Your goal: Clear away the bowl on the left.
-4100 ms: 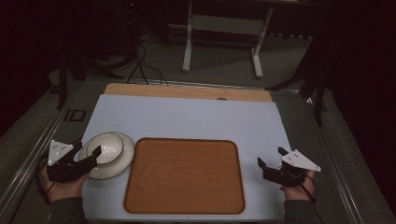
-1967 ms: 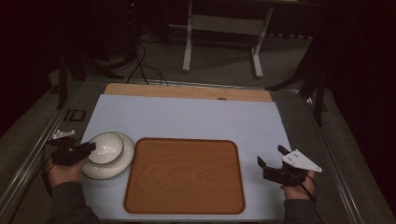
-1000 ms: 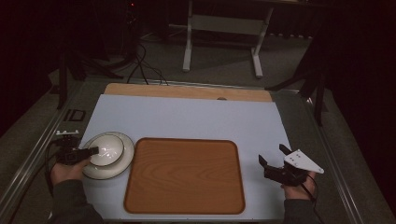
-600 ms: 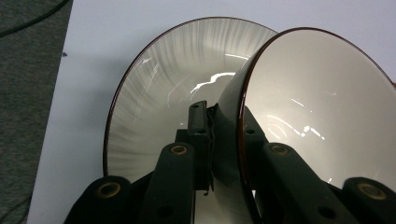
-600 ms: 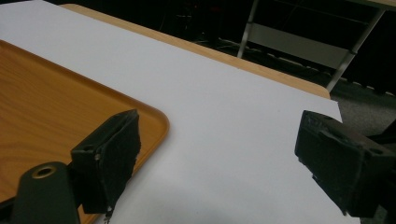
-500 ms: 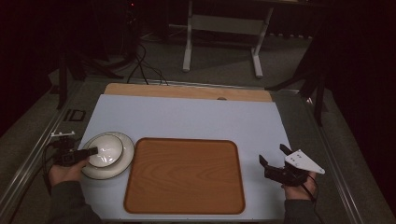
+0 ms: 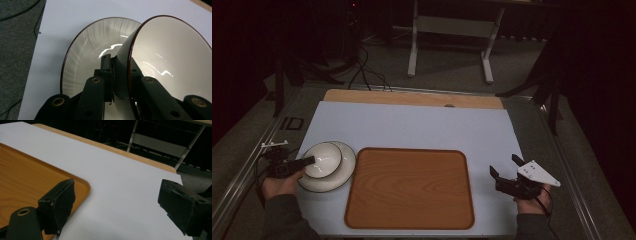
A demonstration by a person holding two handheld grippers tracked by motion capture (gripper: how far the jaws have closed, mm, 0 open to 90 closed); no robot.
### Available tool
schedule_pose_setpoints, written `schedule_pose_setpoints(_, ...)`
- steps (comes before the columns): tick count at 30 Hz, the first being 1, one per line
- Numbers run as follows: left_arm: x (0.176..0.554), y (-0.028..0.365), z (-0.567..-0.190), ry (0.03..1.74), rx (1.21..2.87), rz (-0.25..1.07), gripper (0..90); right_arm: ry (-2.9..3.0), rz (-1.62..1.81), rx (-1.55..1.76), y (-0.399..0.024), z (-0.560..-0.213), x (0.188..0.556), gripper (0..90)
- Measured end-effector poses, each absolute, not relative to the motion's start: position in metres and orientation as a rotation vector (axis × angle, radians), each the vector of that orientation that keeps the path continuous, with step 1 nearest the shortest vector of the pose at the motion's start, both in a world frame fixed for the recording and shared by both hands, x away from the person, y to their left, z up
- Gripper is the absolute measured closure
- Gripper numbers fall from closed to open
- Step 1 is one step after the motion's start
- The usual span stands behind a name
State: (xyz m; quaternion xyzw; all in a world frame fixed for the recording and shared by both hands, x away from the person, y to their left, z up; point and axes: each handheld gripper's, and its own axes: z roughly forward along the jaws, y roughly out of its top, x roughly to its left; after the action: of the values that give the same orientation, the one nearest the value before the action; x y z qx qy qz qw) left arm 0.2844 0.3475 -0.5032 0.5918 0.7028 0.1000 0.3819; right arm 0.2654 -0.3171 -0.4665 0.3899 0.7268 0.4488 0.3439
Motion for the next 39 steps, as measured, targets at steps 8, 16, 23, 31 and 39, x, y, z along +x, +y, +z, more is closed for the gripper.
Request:
schedule_pose_setpoints(8,0.279,0.346,-0.492,1.753,1.476,0.276,81.8,1.883,1.167,1.017,-0.318,-0.466,0.265,13.8)
schedule_pose_setpoints(16,0.275,0.341,-0.481,1.693,1.498,0.324,81.6,1.884,1.173,1.016,-0.318,-0.466,0.265,13.8)
schedule_pose_setpoints(23,0.275,0.333,-0.475,1.666,1.501,0.328,81.6,1.873,1.176,1.02,-0.319,-0.465,0.265,13.8)
schedule_pose_setpoints(31,0.273,0.327,-0.468,1.639,1.493,0.328,81.5,1.869,1.176,1.023,-0.319,-0.465,0.265,14.1)
schedule_pose_setpoints(39,0.273,0.321,-0.463,1.615,1.491,0.333,81.4,1.864,1.177,1.024,-0.32,-0.465,0.265,14.2)
